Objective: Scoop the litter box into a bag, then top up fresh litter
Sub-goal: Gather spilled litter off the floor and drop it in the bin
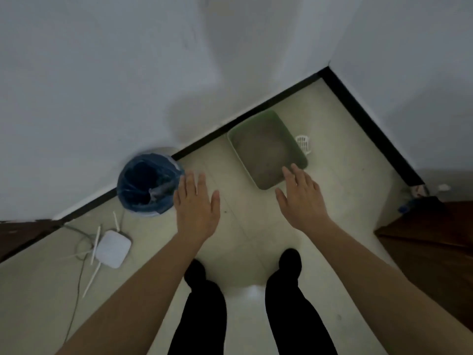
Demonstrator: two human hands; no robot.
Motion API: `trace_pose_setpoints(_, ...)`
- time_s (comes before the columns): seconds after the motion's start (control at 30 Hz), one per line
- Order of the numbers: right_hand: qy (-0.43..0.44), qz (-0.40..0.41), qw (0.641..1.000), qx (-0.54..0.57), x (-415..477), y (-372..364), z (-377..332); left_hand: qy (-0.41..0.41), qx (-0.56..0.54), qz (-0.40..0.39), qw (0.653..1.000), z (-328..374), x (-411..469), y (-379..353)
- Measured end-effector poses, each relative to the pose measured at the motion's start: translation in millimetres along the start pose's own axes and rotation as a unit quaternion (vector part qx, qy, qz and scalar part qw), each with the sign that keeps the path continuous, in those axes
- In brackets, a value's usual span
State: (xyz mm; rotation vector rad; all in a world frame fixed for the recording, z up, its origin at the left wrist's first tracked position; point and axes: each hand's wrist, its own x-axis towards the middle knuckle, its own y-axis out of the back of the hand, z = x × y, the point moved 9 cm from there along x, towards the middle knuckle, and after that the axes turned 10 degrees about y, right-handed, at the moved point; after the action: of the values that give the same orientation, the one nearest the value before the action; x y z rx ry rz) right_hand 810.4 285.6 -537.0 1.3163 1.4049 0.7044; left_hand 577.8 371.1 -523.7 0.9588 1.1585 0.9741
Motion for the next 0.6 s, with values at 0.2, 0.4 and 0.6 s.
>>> trace_pose_setpoints(0.2,-0.006,-0.102,0.995,0.014,24,-239,38,0.024,0.070,-0.153,0.985,-59,19,-255)
trace_pose_setpoints(0.4,0.005,-0.174,0.983,0.051,38,-437,47,0.053,0.092,-0.201,0.974,-133,33,-435)
trace_pose_setpoints(0.6,0.062,-0.177,0.981,0.044,73,-546,49,0.096,0.088,-0.199,0.971,-191,66,-543)
